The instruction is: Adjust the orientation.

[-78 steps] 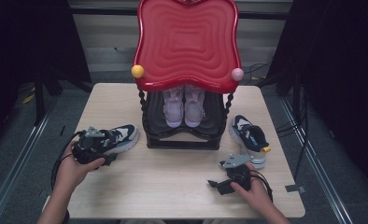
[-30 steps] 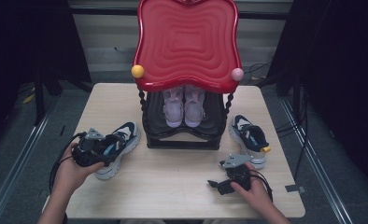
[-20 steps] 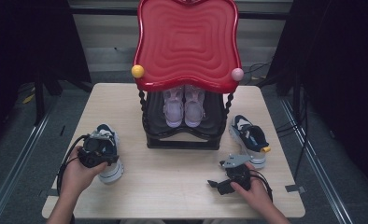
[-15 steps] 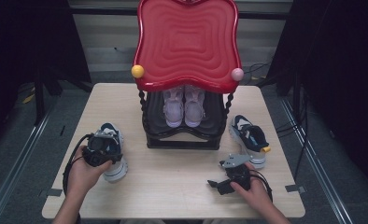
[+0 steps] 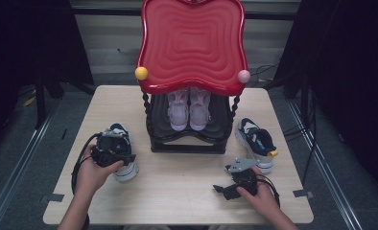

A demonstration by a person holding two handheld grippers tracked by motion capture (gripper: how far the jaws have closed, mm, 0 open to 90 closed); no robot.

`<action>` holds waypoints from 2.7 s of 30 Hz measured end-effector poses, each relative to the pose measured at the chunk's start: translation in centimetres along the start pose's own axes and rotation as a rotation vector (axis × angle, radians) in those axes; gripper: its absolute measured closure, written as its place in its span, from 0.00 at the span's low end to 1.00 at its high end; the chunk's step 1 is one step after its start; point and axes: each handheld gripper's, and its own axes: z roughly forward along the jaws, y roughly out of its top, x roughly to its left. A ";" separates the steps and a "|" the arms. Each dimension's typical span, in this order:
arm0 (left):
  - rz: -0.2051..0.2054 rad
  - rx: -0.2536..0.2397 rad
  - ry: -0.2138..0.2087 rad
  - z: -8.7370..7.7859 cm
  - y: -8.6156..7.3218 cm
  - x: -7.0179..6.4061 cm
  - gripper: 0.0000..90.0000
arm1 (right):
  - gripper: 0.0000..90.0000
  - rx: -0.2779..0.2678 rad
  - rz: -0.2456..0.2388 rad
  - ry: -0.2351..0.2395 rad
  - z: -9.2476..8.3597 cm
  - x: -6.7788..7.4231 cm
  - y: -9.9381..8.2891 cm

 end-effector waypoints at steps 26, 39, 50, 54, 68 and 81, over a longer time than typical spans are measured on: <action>0.069 0.032 -0.044 0.3 0.3 -1.6 0.78 | 0.12 0.000 0.000 0.001 0.0 0.0 0.0; 0.085 0.030 -0.101 0.6 0.5 -2.1 0.70 | 0.12 0.000 -0.004 0.008 0.0 -0.1 0.0; 0.086 0.024 -0.084 0.0 0.6 -1.8 0.53 | 0.12 0.000 -0.005 0.007 0.0 -0.1 0.0; 0.101 0.032 -0.072 -0.2 0.9 -1.8 0.52 | 0.12 0.000 -0.004 0.007 0.0 0.0 0.0; 0.153 0.135 -0.102 0.3 2.1 -1.7 0.50 | 0.12 0.000 -0.003 0.009 -0.1 0.1 -0.1; 0.148 0.216 -0.129 1.3 2.4 -1.9 0.50 | 0.12 0.000 -0.004 0.009 -0.1 0.1 -0.1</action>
